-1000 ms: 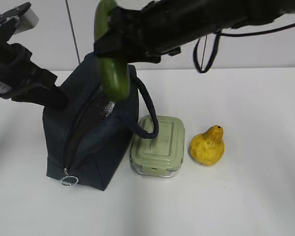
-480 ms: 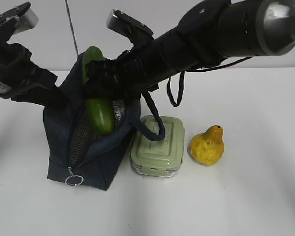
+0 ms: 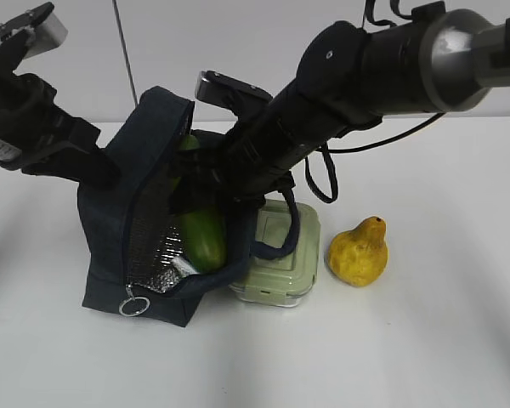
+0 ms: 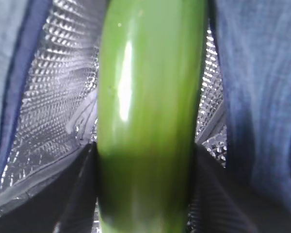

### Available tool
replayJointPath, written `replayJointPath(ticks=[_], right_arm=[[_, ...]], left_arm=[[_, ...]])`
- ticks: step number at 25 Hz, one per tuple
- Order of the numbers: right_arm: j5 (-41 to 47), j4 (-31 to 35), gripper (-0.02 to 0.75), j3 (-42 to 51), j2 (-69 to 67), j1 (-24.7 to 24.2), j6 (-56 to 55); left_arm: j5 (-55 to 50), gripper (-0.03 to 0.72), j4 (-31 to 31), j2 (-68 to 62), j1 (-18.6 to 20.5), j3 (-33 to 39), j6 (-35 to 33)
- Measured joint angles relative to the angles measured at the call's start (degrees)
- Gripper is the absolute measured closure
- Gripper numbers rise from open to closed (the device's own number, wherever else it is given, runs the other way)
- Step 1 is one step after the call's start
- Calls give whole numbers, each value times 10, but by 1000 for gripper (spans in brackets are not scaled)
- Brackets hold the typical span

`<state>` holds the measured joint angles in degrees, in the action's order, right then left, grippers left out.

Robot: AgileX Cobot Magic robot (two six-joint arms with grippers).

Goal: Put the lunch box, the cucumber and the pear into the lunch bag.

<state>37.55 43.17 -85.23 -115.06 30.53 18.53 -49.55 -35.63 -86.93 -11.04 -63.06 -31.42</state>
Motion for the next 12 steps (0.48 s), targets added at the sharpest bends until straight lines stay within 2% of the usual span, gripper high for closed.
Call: replayJointPath(ticks=[2, 8, 12], right_arm=[[8, 5, 354, -5, -1, 0, 22], [41, 20, 172, -26, -1, 0, 53], [62, 16, 168, -52, -1, 0, 54]], left_arm=[[0, 667, 0, 0, 0, 0, 0], [0, 667, 0, 0, 0, 0, 0], [0, 667, 0, 0, 0, 0, 0]])
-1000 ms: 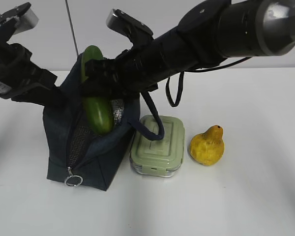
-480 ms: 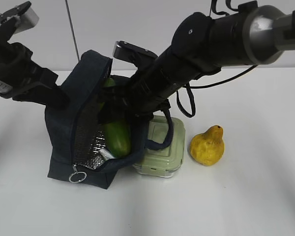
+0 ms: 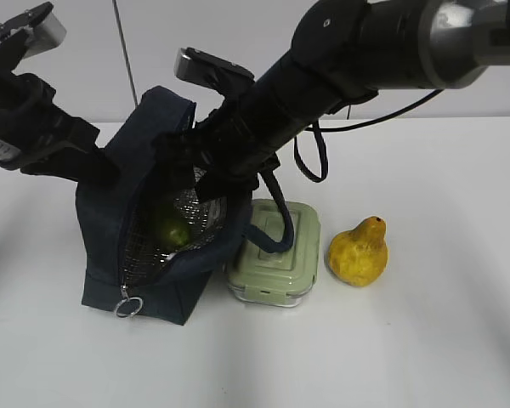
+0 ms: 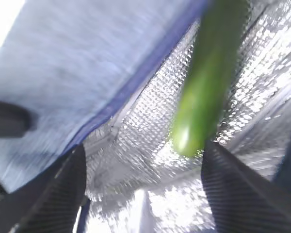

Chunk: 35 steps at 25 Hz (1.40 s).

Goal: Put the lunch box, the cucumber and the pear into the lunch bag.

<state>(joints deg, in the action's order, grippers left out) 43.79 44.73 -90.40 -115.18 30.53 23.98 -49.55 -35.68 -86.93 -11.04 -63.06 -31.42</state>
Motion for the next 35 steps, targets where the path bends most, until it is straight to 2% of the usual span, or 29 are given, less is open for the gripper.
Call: replayJointPath(ticks=[2, 5, 7, 10, 13, 16, 18, 21, 25, 27, 35], right_arm=[[7, -19, 168, -6, 9, 0, 0], [26, -88, 168, -7, 44, -8, -17], [43, -148, 168, -8, 69, -17, -48], [88, -286, 175, -11, 105, -40, -126], [142, -393, 206, -11, 110, -51, -173], [160, -436, 229, 4, 110, -58, -193], [161, -433, 233, 19, 110, -71, -197], [164, -410, 234, 44, 110, -116, -192], [168, -331, 234, 71, 109, -167, -128], [169, -301, 234, 78, 105, -177, -110], [182, -291, 236, 79, 59, -182, -88]], left_arm=[[-1, 667, 1, 0, 0, 0, 0], [-1, 667, 1, 0, 0, 0, 0], [-1, 667, 1, 0, 0, 0, -1], [-1, 667, 1, 1, 0, 0, -2], [-2, 667, 1, 1, 0, 0, -2], [-2, 667, 2, 1, 0, 0, -2], [-3, 667, 2, 1, 0, 0, -2], [-3, 667, 2, 1, 0, 0, -2], [-3, 667, 2, 1, 0, 0, -3], [-4, 667, 2, 1, 0, 0, -3], [-6, 667, 2, 1, 0, 0, -4]])
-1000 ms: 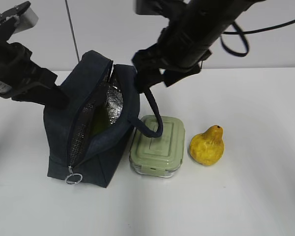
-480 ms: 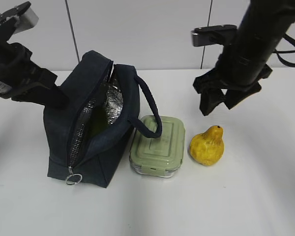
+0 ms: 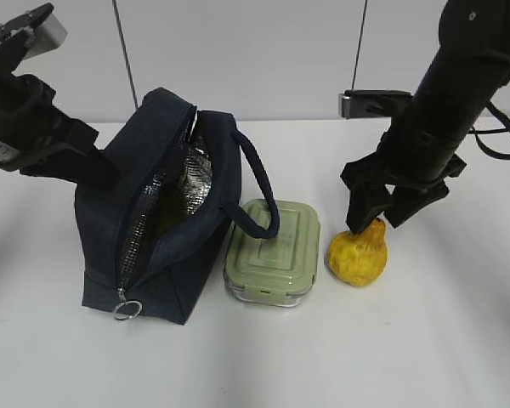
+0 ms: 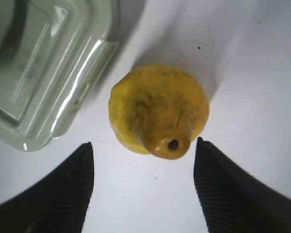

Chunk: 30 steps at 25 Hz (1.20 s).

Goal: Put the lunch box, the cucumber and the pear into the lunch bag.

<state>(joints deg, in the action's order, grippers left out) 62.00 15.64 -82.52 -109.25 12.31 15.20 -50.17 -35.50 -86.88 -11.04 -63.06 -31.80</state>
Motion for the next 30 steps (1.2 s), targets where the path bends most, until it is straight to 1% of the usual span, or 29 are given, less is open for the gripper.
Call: replayJointPath(ticks=[13, 15, 18, 19, 22, 26, 28, 30], right_arm=[[-23, 5, 244, 0, -47, 0, 13], [-30, 7, 305, 0, -50, 0, 15], [-30, 10, 506, -2, -50, -1, 16], [-30, 10, 524, -2, -50, -1, 16], [-30, 10, 534, -2, -46, -1, 16], [-38, 32, 538, -4, -10, -1, 23], [-45, 64, 538, -14, 24, -1, 40], [-47, 117, 538, -30, 55, -1, 77]], left_arm=[[-1, 667, 0, 0, 0, 0, 0], [-1, 667, 0, 0, 0, 0, 0], [-1, 667, 1, 0, 0, 0, 0], [-1, 667, 1, 0, 0, 0, 0], [-1, 667, 3, 0, 0, 0, 0], [-2, 667, 4, 0, 0, 0, 0], [-2, 667, 4, 0, 0, 0, 0], [-2, 667, 4, 0, 0, 0, 0]])
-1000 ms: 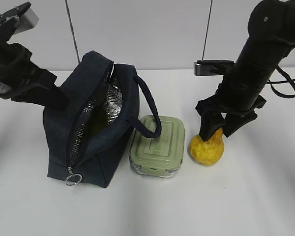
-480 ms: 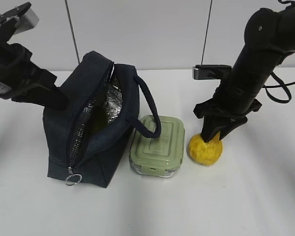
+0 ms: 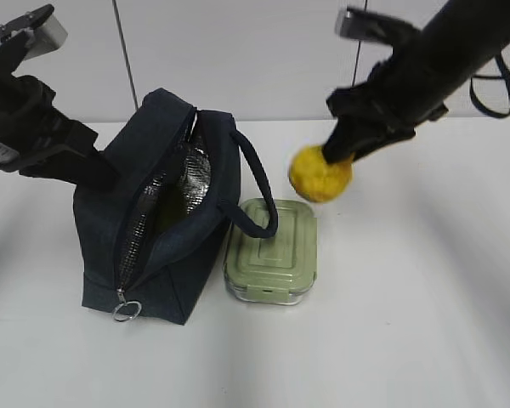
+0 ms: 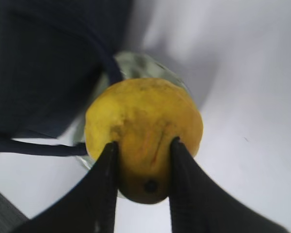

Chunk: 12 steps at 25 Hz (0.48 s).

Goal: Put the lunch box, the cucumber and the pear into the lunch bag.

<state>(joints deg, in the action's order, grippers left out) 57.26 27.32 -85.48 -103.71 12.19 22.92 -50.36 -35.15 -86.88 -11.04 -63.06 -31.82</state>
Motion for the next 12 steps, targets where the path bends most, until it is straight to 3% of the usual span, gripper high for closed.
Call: replayJointPath(ticks=[6, 12], right_arm=[[1, 166, 540, -46, 44, 10, 93], [-31, 186, 540, -53, 42, 87, 117]], left_arm=[[0, 667, 0, 0, 0, 0, 0], [0, 667, 0, 0, 0, 0, 0]])
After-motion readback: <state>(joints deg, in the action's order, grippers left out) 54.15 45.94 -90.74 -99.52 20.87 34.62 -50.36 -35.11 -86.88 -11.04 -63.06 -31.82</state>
